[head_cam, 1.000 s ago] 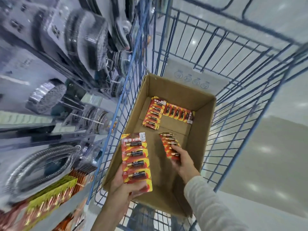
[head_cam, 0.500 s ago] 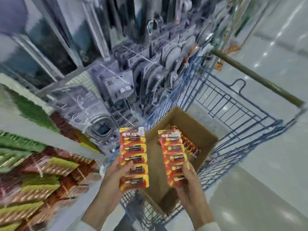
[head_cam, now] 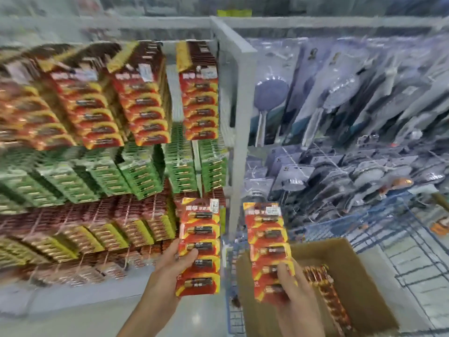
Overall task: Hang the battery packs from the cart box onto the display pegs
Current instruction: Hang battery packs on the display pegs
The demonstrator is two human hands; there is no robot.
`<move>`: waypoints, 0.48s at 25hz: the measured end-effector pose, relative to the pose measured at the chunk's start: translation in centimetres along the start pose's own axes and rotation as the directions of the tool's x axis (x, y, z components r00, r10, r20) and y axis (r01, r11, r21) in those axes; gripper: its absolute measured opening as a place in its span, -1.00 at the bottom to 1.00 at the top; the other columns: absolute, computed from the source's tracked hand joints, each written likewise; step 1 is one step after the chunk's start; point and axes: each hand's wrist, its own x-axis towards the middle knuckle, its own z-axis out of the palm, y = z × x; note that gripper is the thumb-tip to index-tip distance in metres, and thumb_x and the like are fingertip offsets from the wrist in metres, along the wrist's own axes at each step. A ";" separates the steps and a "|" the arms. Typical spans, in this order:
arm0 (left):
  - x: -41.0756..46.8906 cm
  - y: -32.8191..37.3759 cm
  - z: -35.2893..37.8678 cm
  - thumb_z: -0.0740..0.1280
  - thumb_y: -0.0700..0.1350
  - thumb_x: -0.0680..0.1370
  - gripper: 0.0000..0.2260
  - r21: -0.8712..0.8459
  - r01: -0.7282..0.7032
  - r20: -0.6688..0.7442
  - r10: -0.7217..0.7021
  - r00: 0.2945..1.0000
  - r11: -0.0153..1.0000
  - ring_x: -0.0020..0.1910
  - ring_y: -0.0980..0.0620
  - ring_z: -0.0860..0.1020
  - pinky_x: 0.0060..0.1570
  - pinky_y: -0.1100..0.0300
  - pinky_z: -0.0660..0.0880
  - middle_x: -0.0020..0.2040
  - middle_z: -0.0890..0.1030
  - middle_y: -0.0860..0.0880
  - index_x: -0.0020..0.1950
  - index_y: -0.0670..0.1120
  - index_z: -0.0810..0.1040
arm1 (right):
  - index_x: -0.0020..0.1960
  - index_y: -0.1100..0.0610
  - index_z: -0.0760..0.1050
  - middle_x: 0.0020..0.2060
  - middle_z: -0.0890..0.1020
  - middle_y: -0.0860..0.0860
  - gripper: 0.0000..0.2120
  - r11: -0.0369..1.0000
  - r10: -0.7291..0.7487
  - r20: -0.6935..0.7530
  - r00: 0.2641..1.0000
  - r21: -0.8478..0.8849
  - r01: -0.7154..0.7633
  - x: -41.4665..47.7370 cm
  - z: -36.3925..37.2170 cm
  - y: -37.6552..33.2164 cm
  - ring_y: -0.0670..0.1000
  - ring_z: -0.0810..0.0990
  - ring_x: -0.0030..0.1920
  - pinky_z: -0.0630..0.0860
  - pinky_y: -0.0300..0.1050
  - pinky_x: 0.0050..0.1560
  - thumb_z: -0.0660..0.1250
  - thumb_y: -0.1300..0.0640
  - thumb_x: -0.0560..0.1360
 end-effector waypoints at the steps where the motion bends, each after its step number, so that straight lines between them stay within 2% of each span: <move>1: -0.6 0.7 -1.7 0.46 -0.17 0.46 -0.54 -0.030 -0.029 -0.028 0.028 0.999 0.999 0.03 -0.23 0.73 -0.14 -0.05 0.64 0.14 0.73 -0.18 0.37 -0.05 0.58 | 0.10 0.10 0.70 -0.09 0.74 0.12 -0.46 0.999 0.021 0.052 0.998 -0.043 -0.019 0.0 2.0 0.3 0.08 0.73 -0.19 0.66 -0.06 -0.30 0.64 0.06 0.13; 4: -2.6 2.9 -6.6 0.45 -0.19 0.46 -0.56 -0.111 -0.128 -0.124 0.115 0.986 0.986 -0.02 -0.24 0.74 -0.24 -0.02 0.67 0.13 0.73 -0.22 0.35 -0.08 0.60 | 0.22 0.15 0.61 -0.01 0.72 0.24 -0.26 0.987 0.072 0.172 0.982 -0.157 -0.045 0.8 6.6 2.3 0.22 0.72 -0.14 0.66 0.07 -0.22 0.70 0.17 0.06; 7: -5.2 4.9 -13.0 0.42 -0.13 0.49 -0.59 -0.182 -0.214 -0.211 0.174 0.962 0.960 -0.07 -0.23 0.73 -0.29 0.02 0.65 0.13 0.72 -0.24 0.35 -0.11 0.61 | 0.23 0.24 0.53 -0.01 0.69 0.35 -0.22 0.973 0.146 0.276 0.950 -0.213 -0.088 1.0 12.6 6.0 0.27 0.73 -0.18 0.67 0.09 -0.31 0.64 0.33 0.02; 9: -7.0 6.2 -17.5 0.41 -0.11 0.49 -0.59 -0.224 -0.274 -0.267 0.212 0.940 0.935 -0.12 -0.22 0.72 -0.32 0.02 0.64 0.10 0.71 -0.28 0.34 -0.16 0.61 | 0.23 0.26 0.52 0.01 0.68 0.39 -0.19 0.966 0.190 0.352 0.916 -0.235 -0.110 0.3 17.2 8.9 0.33 0.72 -0.13 0.66 0.10 -0.31 0.71 0.37 0.02; 10: -7.9 6.7 -19.7 0.40 -0.10 0.48 -0.59 -0.242 -0.295 -0.306 0.216 0.927 0.924 -0.15 -0.23 0.72 -0.32 0.00 0.64 0.07 0.71 -0.29 0.31 -0.18 0.61 | 0.22 0.27 0.52 -0.01 0.68 0.38 -0.26 0.960 0.206 0.388 0.899 -0.257 -0.109 -0.1 19.5 10.3 0.36 0.72 -0.11 0.65 0.08 -0.33 0.70 0.37 0.09; 12: -9.2 7.2 -24.6 0.42 -0.06 0.47 -0.58 -0.251 -0.318 -0.350 0.220 0.910 0.914 -0.12 -0.26 0.72 -0.23 -0.05 0.65 0.07 0.71 -0.30 0.29 -0.18 0.62 | 0.19 0.27 0.51 -0.12 0.71 0.31 -0.45 0.958 0.227 0.420 0.878 -0.260 -0.124 -0.9 23.9 13.5 0.31 0.73 -0.19 0.64 0.02 -0.39 0.46 0.49 0.22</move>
